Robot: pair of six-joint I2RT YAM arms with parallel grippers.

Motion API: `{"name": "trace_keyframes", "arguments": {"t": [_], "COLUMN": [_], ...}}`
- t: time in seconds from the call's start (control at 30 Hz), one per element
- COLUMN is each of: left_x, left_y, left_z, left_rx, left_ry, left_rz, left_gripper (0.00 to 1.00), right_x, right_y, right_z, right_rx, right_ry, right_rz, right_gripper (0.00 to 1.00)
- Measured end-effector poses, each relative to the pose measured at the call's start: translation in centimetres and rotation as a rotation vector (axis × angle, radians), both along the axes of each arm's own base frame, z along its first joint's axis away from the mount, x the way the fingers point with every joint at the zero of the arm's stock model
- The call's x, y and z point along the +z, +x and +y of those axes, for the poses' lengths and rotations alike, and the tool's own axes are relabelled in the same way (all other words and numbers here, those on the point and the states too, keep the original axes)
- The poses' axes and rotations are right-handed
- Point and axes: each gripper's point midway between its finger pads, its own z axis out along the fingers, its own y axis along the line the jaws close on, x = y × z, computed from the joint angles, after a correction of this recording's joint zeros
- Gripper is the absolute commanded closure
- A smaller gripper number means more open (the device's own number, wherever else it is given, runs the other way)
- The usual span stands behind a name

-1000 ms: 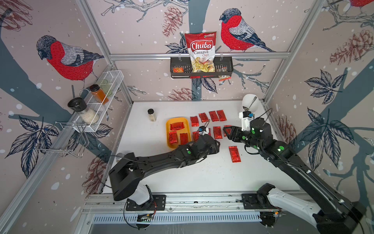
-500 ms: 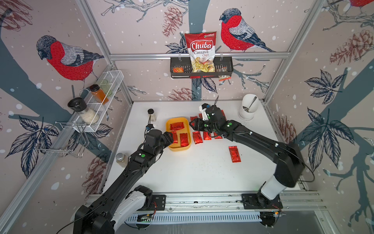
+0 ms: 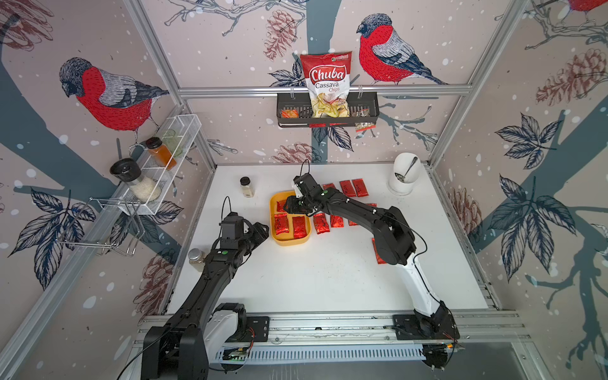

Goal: Take the tea bags out of the storage box
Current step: Pick up the tea bag from the storage box.

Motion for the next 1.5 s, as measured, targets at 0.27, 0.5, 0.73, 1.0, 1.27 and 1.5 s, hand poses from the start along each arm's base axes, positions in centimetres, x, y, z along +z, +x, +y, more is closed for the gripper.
{"name": "trace_keyframes", "arguments": {"t": [0.27,0.5,0.73,1.0,1.27,1.5], "left_x": [0.3,0.8,1.4,1.9,4.1,4.0], "left_y": [-0.2,-0.2,-0.2,-0.4,-0.2,-1.6], "left_z": [-0.4,-0.6,-0.6,-0.6,-1.1,-4.8], "left_rx": [-0.028,-0.037,-0.041,-0.042,-0.073,-0.188], "left_ry": [-0.007,-0.017,-0.015,-0.013,-0.021,-0.034], "left_rz": [-0.019,-0.035,-0.052,-0.055,-0.096,-0.082], "left_gripper": [0.34,0.33,0.33,0.33,0.34,0.35], "right_x": [-3.9,-5.5,-5.0,-1.5,6.9,8.9], "right_y": [-1.4,-2.2,-2.3,-2.0,-1.7,-5.0], "right_z": [0.8,1.2,1.7,1.8,-1.2,-10.7], "right_rx": [0.035,0.052,0.052,0.049,0.023,-0.043], "right_ry": [-0.046,-0.058,-0.029,0.019,0.108,0.095], "right_rz": [0.065,0.094,0.105,0.076,-0.007,-0.036], "right_gripper": [0.56,0.70,0.94,1.00,1.00,1.00]}}
